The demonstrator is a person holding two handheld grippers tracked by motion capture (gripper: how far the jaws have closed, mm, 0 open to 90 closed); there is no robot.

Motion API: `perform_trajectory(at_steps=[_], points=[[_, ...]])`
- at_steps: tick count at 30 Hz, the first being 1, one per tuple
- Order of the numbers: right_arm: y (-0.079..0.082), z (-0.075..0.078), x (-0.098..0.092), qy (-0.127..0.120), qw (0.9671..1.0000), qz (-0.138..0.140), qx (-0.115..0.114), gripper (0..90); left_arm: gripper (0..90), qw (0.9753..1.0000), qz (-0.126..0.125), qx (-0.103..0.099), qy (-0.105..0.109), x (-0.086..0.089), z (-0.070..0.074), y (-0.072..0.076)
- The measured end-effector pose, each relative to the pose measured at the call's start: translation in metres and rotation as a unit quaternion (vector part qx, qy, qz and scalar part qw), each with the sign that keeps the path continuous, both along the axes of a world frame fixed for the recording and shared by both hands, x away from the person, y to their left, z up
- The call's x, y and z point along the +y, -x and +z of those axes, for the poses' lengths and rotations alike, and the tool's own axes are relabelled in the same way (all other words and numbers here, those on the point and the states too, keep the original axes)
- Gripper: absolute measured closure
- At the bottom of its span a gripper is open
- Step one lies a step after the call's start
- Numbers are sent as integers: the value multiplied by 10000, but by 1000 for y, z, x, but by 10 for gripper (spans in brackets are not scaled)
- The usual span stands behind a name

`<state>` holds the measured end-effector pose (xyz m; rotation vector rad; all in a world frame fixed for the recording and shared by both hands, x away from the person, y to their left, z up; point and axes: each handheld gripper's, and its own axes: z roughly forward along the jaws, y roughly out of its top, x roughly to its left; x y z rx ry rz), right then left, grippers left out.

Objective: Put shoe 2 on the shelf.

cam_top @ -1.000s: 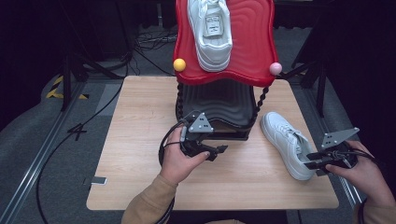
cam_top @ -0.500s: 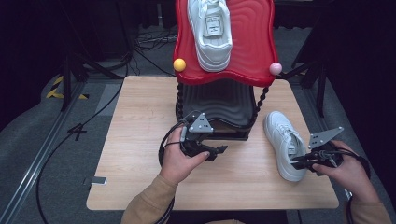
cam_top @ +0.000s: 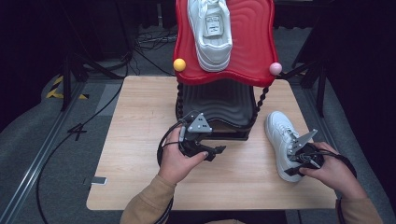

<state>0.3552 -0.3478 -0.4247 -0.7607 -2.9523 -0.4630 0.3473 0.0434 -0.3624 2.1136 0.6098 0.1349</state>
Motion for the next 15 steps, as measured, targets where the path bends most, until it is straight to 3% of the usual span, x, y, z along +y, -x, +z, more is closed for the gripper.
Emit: perform_trajectory(at_steps=[15], points=[[-1, 0, -1, -75, 9998, -65, 161, 768, 304, 10000, 33, 27, -5, 2, -1, -1]])
